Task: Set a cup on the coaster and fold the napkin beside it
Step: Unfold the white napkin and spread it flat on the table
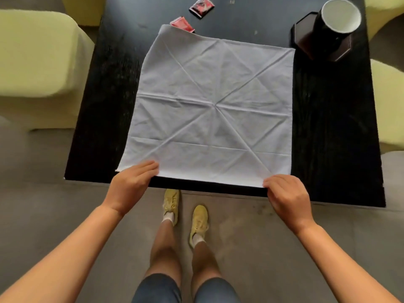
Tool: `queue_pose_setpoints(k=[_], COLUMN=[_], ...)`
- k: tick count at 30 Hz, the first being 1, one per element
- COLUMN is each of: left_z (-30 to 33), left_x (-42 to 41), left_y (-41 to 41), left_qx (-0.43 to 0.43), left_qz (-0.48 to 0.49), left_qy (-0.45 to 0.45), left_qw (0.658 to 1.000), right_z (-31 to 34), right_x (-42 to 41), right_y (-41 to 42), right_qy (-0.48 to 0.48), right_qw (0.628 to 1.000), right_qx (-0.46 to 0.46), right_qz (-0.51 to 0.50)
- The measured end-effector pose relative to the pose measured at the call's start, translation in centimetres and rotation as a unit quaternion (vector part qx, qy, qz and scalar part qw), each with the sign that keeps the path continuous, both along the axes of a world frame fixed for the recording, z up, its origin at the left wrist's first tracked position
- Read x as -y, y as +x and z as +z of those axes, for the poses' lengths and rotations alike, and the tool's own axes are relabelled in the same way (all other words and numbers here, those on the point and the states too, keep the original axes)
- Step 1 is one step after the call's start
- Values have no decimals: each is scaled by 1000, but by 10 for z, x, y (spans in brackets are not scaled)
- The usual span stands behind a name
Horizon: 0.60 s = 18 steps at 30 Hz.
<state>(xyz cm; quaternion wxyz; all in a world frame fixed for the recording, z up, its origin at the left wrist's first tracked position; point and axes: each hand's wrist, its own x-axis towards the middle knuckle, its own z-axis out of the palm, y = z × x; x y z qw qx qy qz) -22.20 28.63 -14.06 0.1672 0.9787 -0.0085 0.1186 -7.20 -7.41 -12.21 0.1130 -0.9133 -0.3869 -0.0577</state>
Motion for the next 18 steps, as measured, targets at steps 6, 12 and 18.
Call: queue_pose_setpoints(k=[6, 12, 18], left_z=[-5, 0, 18], left_x=[3, 9, 46], left_y=[-24, -26, 16], left_qx=[-6, -24, -71], left_qz=[-8, 19, 85], left_qy=[-3, -12, -48], left_qw=[1000, 999, 993], right_z=[-3, 3, 13], right_x=[4, 2, -44], right_y=[-21, -25, -28], right_qy=[6, 15, -1], right_qw=[998, 990, 981], right_qx=[-31, -63, -111], right_qz=[-51, -125, -157])
